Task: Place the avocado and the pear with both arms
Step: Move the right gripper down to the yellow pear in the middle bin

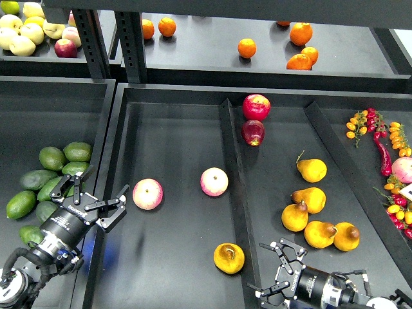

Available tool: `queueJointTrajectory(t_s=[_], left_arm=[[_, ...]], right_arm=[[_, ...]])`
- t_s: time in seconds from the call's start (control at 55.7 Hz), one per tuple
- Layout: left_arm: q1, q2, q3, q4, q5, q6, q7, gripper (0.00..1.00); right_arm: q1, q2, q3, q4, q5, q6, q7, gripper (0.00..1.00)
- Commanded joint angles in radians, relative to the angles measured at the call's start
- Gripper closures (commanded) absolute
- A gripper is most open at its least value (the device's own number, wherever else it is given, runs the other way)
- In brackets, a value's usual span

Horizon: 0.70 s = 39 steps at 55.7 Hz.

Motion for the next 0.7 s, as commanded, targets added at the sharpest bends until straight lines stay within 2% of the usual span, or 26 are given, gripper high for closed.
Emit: queueJointTrajectory(t_s=[0.0, 0.682], left_arm=[[0.003, 0.0, 0.003, 0.002, 0.0, 0.0, 0.0, 0.01], [0.008, 0.0, 0.005, 0.0, 0.0, 0.0, 0.0, 0.01]], right_arm=[[0.034, 0.023, -0.016, -0.036, 0.001, 0.0, 0.0, 0.0], [0.103, 0.112, -0.047, -0.127, -0.009, 0.0, 0.0, 0.01]])
